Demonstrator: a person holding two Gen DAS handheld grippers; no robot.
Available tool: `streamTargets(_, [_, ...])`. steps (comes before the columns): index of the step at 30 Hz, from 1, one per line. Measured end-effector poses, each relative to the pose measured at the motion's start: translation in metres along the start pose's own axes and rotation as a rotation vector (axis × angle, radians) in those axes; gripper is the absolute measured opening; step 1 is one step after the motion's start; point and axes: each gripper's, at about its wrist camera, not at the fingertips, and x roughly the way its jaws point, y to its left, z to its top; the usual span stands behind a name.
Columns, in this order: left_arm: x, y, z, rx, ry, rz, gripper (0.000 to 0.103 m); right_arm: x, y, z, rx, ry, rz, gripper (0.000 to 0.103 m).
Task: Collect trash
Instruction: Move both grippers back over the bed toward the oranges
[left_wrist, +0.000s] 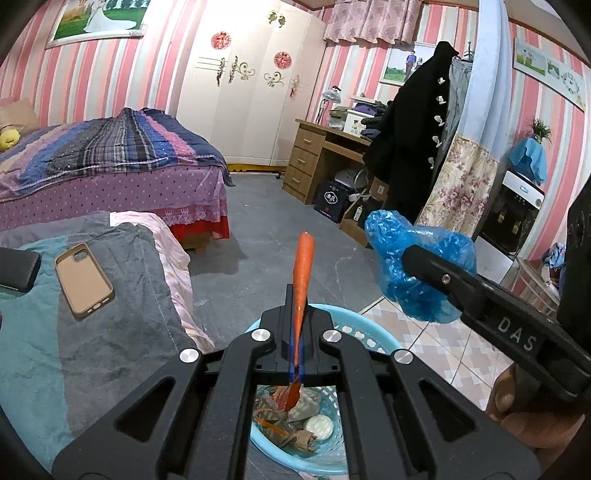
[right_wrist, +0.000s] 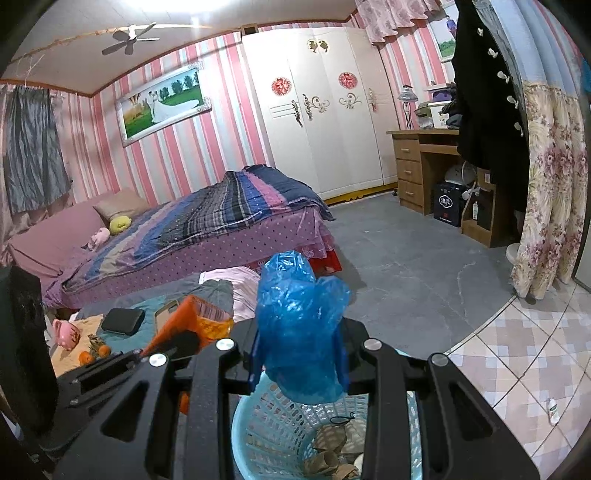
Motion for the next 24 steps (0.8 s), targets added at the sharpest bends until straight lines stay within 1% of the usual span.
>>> streamTargets(1, [0.001,0.001,0.000,-0.002,0.001,0.001,0.000,0.000,-0.001,0.000,0.001,0.001,-0.001,0.035])
streamTargets(2, [0.001,0.002,0.001,-0.004,0.002,0.001,0.000,0.001,-0.002,0.000,0.004,0.000,-0.004,0.045])
streamTargets(3, [0.001,0.002,0.001,-0.004,0.003,-0.002,0.000,0.001,-0.003,0.001,0.014,-0.007,-0.016,0.058])
streamTargets(4, [0.001,0.002,0.001,-0.004,0.003,-0.003,0.000,0.001,-0.004,0.001,0.022,-0.011,-0.021,0.063])
streamTargets(7, [0.003,0.002,0.001,-0.004,0.007,-0.012,0.000,-0.001,-0.009,0.000,0.054,-0.026,-0.020,0.064])
streamTargets(9, [0.004,0.000,-0.001,-0.001,0.012,-0.022,0.000,-0.003,-0.012,0.001,0.068,-0.039,-0.035,0.064])
streamTargets(10, [0.005,-0.001,-0.002,0.004,0.019,-0.038,0.000,-0.003,-0.012,0.001,0.071,-0.044,-0.045,0.064])
streamTargets(11, [0.006,-0.003,-0.002,0.013,0.024,-0.059,0.000,-0.005,-0.014,0.001,0.076,-0.056,-0.076,0.064])
streamTargets(12, [0.007,-0.007,-0.003,0.031,0.026,-0.082,0.005,-0.005,-0.014,0.001,0.079,-0.060,-0.087,0.064])
streamTargets(13, [0.006,-0.010,-0.004,0.049,0.024,-0.085,0.027,-0.006,-0.014,0.001,0.084,-0.065,-0.096,0.064])
streamTargets(15, [0.004,-0.014,-0.005,0.058,0.008,-0.070,0.057,-0.009,-0.017,0.001,0.101,-0.078,-0.104,0.064])
streamTargets(17, [0.002,-0.013,-0.003,0.048,0.002,-0.073,0.058,-0.010,-0.020,0.001,0.114,-0.086,-0.106,0.064])
streamTargets(20, [-0.003,-0.005,0.002,0.030,-0.008,-0.051,0.058,-0.010,-0.020,0.001,0.120,-0.088,-0.100,0.065])
streamTargets(24, [-0.018,0.013,0.008,0.022,-0.026,0.004,0.058,-0.012,-0.013,0.000,0.100,-0.090,-0.087,0.065])
